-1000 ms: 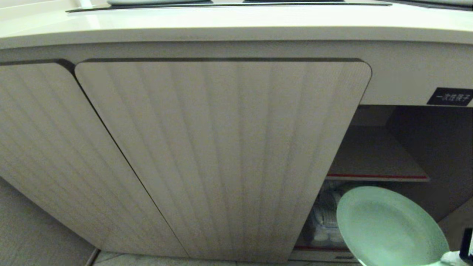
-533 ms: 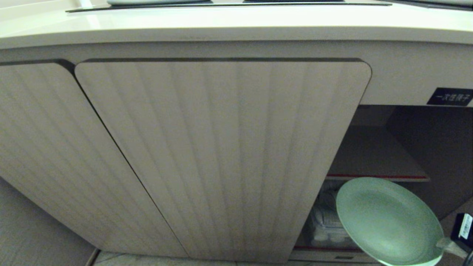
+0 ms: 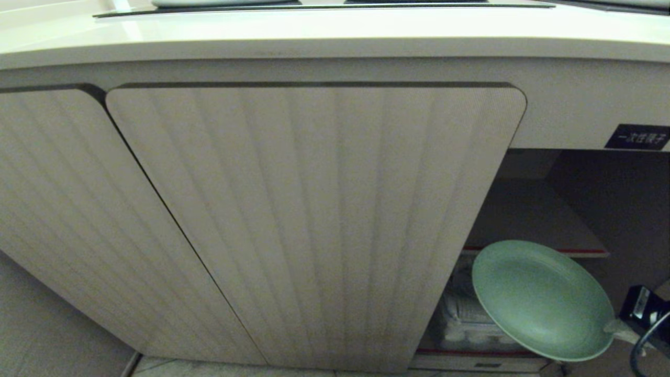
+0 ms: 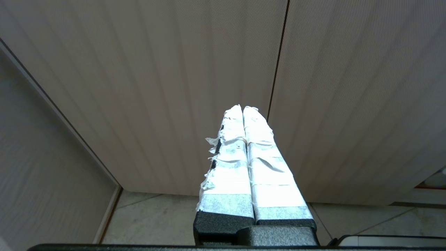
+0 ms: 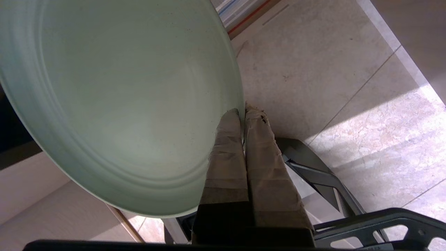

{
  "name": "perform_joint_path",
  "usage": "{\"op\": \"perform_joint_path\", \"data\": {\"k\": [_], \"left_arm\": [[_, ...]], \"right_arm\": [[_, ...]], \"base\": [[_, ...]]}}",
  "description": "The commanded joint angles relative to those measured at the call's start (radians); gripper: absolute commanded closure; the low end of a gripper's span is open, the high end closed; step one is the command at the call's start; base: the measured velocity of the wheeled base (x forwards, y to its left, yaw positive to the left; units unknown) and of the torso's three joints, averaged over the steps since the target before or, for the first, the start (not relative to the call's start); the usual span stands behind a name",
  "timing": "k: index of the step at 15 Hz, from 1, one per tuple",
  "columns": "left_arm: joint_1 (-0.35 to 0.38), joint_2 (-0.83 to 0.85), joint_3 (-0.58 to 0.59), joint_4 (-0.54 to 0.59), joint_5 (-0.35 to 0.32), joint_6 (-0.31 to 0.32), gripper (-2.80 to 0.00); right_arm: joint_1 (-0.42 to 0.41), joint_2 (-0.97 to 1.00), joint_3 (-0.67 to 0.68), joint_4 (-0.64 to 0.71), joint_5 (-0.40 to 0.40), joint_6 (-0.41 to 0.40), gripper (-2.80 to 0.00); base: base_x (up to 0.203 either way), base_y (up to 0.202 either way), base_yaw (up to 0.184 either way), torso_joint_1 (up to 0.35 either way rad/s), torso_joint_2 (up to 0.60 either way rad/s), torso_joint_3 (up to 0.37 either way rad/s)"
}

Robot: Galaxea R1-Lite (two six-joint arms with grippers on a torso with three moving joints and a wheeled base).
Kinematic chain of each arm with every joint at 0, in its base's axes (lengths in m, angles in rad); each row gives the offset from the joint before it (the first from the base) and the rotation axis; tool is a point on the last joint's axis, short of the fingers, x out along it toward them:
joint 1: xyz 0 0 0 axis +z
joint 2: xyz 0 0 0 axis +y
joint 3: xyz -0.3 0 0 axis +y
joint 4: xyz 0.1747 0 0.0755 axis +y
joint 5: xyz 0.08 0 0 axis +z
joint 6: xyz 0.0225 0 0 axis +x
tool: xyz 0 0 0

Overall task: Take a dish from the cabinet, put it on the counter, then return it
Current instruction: Put it back into the cabinet

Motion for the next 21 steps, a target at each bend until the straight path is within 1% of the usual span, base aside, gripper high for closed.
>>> {"op": "perform_joint_path", "data": {"k": [1, 7, 12, 14, 21], "left_arm": [[0.0, 0.0, 0.0, 0.0, 0.001, -0.001, 0.0], [0.0, 0.0, 0.0, 0.0, 0.001, -0.001, 0.0], [0.0, 0.0, 0.0, 0.0, 0.001, -0.001, 0.0], [0.0, 0.0, 0.0, 0.0, 0.0, -0.001, 0.0], [0.0, 0.0, 0.0, 0.0, 0.0, -0.001, 0.0]], "right_arm": [[-0.001, 0.028, 0.0, -0.001, 0.001, 0.002, 0.0], [0.001, 0.089, -0.017, -0.081, 0.0, 0.001, 0.0], [-0.001, 0.158, -0.087, -0.077, -0.002, 0.002, 0.0], [0.001, 0.171, -0.092, -0.077, -0.002, 0.003, 0.0], [-0.001, 0.193, -0.093, -0.083, -0.002, 0.053, 0.0]], "base": [[0.0, 0.0, 0.0, 0.0, 0.0, 0.0], [0.0, 0.0, 0.0, 0.0, 0.0, 0.0], [0.0, 0.0, 0.0, 0.0, 0.0, 0.0], [0.0, 0.0, 0.0, 0.0, 0.0, 0.0], [0.0, 0.0, 0.0, 0.0, 0.0, 0.0]]}}
